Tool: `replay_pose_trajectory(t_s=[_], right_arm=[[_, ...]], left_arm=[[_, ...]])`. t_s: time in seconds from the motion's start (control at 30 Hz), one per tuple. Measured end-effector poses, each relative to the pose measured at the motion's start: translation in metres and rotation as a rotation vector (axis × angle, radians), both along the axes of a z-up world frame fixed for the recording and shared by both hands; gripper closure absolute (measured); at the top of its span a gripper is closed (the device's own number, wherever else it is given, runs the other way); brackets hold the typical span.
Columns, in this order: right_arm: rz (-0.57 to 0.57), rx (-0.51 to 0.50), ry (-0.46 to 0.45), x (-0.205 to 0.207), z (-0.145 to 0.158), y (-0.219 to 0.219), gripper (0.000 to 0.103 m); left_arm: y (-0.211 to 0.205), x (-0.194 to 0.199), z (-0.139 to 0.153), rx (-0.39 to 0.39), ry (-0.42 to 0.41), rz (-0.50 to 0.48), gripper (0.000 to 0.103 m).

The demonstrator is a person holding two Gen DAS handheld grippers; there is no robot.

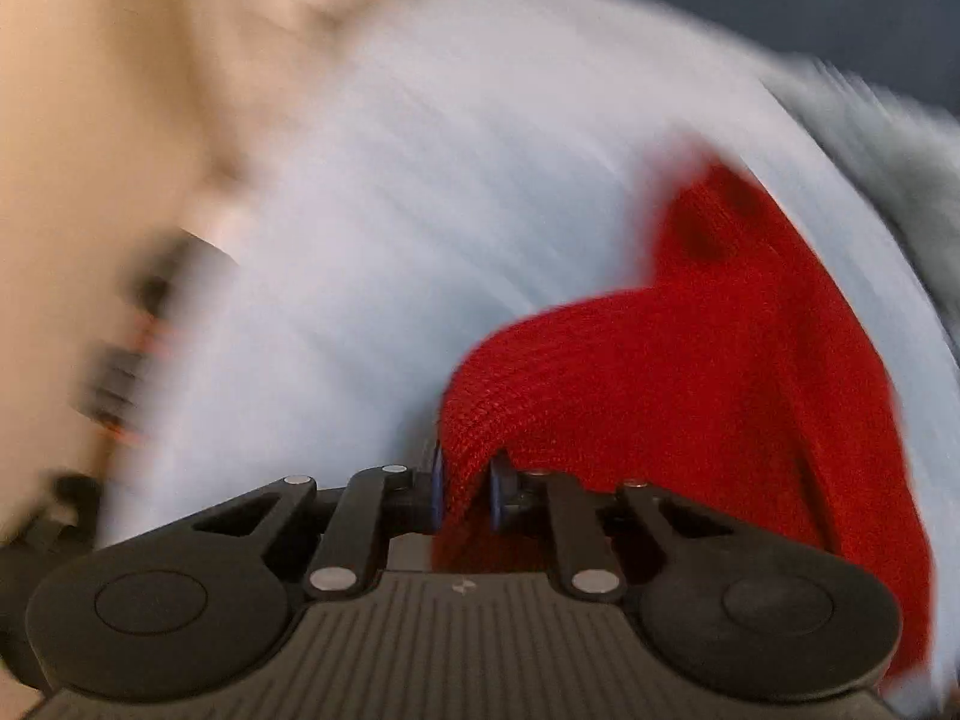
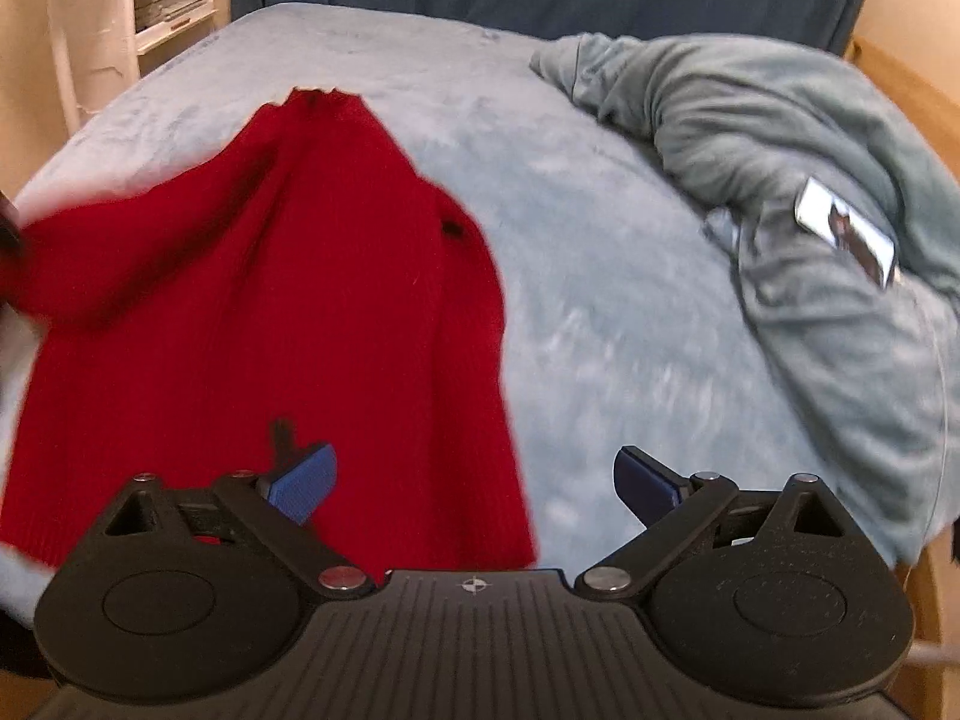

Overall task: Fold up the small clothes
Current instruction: 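Grasp the cardigan hem with both grippers and lift it to flip it over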

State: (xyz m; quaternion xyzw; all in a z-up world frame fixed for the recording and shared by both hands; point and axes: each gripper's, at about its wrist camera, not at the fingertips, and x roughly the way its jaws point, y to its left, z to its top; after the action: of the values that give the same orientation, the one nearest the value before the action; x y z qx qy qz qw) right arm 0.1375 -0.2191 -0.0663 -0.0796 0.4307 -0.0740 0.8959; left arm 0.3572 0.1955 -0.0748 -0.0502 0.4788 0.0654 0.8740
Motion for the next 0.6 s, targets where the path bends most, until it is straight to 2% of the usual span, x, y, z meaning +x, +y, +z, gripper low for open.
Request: replay_pose_trajectory(t_s=[0.07,0.1,0.13,0.17,0.2,0.23,0.27,0.33,0.37,0.43,0.47,0.53,0.6], right_arm=[[-0.007,0.010,-0.035,0.022,-0.001,-0.005,0.004],[-0.007,0.020,-0.046,0.031,-0.002,-0.007,0.004],[0.004,0.050,-0.053,0.041,-0.005,-0.007,0.004],[0.028,0.098,-0.047,0.050,-0.009,-0.007,0.004],[0.055,0.146,-0.032,0.058,-0.013,-0.005,0.004],[0.093,0.204,-0.005,0.066,-0.021,-0.001,0.004],[0.130,0.249,0.031,0.075,-0.032,0.006,0.004],[0.208,0.286,0.111,0.090,-0.056,0.024,0.005],[0.252,0.278,0.151,0.096,-0.067,0.034,0.014],[0.351,0.211,0.229,0.107,-0.086,0.050,0.081],[0.373,0.165,0.251,0.113,-0.086,0.052,0.097],[0.399,0.071,0.235,0.132,-0.068,0.040,0.097],[0.401,-0.046,0.183,0.159,-0.042,0.013,0.097]], left_arm=[[0.054,0.025,0.023,0.117,-0.065,0.169,0.088],[0.076,0.036,0.028,0.159,-0.070,0.227,0.086],[0.092,0.045,0.030,0.151,-0.060,0.258,0.080],[0.103,0.049,0.030,0.148,-0.049,0.294,0.062],[0.106,0.050,0.029,0.155,-0.045,0.327,0.049],[0.105,0.048,0.028,0.155,-0.052,0.334,0.022],[0.097,0.043,0.027,0.150,-0.073,0.310,0.007],[0.073,0.027,0.018,0.159,-0.096,0.233,0.005],[0.057,0.022,0.012,0.157,-0.075,0.182,0.005],[0.030,0.009,-0.001,0.133,-0.021,0.094,0.005],[0.018,-0.003,-0.007,0.118,-0.006,0.056,0.005],[0.000,-0.029,-0.016,0.101,0.014,-0.001,0.005],[-0.018,-0.051,-0.024,0.088,0.026,-0.047,0.005]])
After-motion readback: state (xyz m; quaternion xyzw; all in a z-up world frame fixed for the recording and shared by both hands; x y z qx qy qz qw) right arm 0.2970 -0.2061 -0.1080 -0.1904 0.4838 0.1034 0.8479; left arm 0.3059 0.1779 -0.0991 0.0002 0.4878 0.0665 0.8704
